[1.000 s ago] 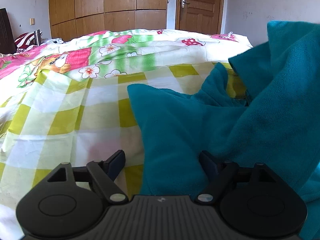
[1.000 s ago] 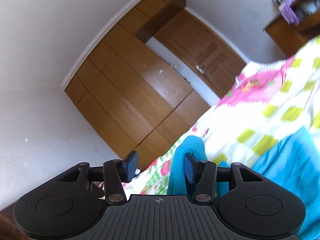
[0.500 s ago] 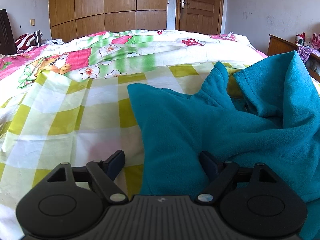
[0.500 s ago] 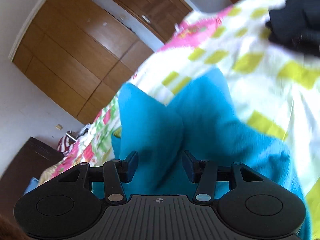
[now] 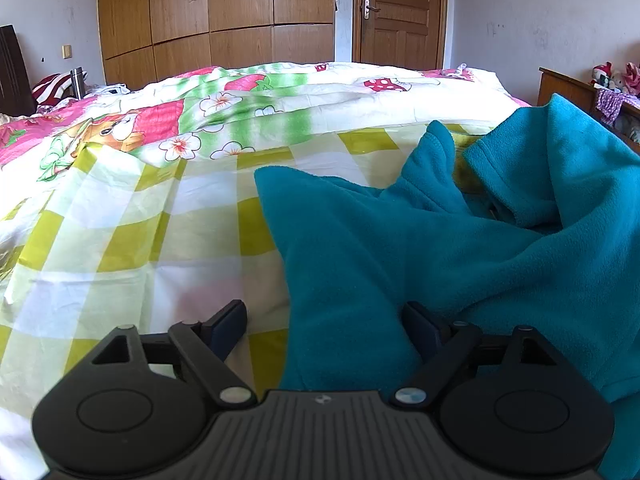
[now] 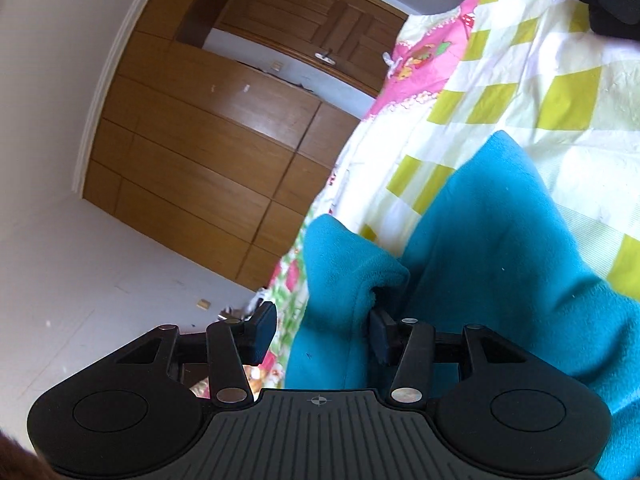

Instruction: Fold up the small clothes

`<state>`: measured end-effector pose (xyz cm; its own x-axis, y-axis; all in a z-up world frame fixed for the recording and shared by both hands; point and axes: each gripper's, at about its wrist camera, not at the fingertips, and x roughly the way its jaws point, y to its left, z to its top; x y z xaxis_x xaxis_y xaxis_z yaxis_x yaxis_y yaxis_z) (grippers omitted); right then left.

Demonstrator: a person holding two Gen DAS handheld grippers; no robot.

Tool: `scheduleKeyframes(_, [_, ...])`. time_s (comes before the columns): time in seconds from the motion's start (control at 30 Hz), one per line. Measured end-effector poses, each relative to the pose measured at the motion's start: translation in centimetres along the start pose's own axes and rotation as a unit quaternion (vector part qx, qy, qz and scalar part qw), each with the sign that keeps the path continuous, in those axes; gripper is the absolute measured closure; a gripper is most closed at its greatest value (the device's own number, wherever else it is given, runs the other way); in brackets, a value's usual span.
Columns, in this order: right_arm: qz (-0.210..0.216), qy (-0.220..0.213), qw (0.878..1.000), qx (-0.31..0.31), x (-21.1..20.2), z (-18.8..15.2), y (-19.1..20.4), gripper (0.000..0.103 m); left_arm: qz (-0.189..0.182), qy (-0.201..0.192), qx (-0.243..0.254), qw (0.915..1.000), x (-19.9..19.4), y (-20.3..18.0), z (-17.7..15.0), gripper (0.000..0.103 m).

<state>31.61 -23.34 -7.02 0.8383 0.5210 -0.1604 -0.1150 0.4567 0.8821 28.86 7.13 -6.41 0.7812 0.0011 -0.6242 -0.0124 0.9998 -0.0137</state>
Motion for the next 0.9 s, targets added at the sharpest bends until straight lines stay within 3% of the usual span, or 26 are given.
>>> scheduleKeyframes(0.07, [-0.004,0.03,0.999,0.044,1.6,-0.1,-1.0,0.054,0.0,0.0,0.0,1.0,0.0,0.0,0.0,0.005])
scheduleKeyframes(0.17, [0.055,0.068,0.99,0.108,3.2,-0.7,-1.3,0.054,-0.001,0.0,0.0,1.0,0.0,0.0,0.0,0.004])
scheduleKeyframes(0.3, [0.077,-0.03,0.993,0.083,1.4,1.4,0.9,0.054,-0.004,-0.002,-0.002,1.0,0.0,0.1,-0.1,0.003])
scheduleKeyframes(0.37, [0.08,-0.049,0.992,0.08,0.5,3.3,1.7,0.054,-0.007,-0.004,-0.004,1.0,0.1,0.1,-0.1,0.0])
scheduleKeyframes(0.43, [0.06,-0.052,0.995,0.056,-0.3,3.5,2.5,0.054,-0.007,-0.005,-0.001,1.0,0.1,0.0,-0.1,0.0])
scheduleKeyframes(0.5, [0.006,-0.075,0.997,-0.035,-1.6,2.1,4.4,0.055,-0.006,-0.006,0.0,1.0,0.1,-0.1,-0.2,0.0])
scheduleKeyframes(0.53, [-0.033,-0.095,0.988,-0.114,-2.3,0.7,5.8,0.059,-0.006,-0.006,0.001,1.0,0.1,-0.1,-0.2,0.0])
scheduleKeyframes(0.57, [-0.084,-0.122,0.965,-0.217,-2.7,-1.1,7.5,0.061,-0.006,-0.006,0.002,1.0,0.1,-0.1,-0.3,0.0])
scheduleKeyframes(0.63, [-0.122,-0.156,0.919,-0.341,-2.6,-4.1,9.7,0.068,-0.006,-0.008,0.002,1.0,0.1,-0.1,-0.4,0.0])
scheduleKeyframes(0.67, [-0.118,-0.161,0.914,-0.354,-2.4,-4.5,10.4,0.069,-0.006,-0.009,0.002,0.9999,0.1,-0.1,-0.4,0.0])
scheduleKeyframes(0.73, [-0.104,-0.181,0.908,-0.363,-2.5,-4.5,11.9,0.078,-0.009,-0.01,-0.001,0.9999,0.0,0.0,-0.4,0.0])
scheduleKeyframes(0.77, [-0.1,-0.196,0.895,-0.388,-2.8,-5.1,12.8,0.08,-0.008,-0.009,-0.001,0.9999,0.1,0.0,-0.4,0.0])
scheduleKeyframes(0.87, [-0.127,-0.267,0.829,-0.475,-3.6,-7.9,14.3,0.075,-0.008,-0.011,-0.001,0.9999,0.0,0.0,-0.5,0.0])
scheduleKeyframes(0.9, [-0.133,-0.275,0.818,-0.487,-3.8,-8.5,14.3,0.074,-0.008,-0.01,-0.001,0.9999,0.0,-0.1,-0.6,0.0])
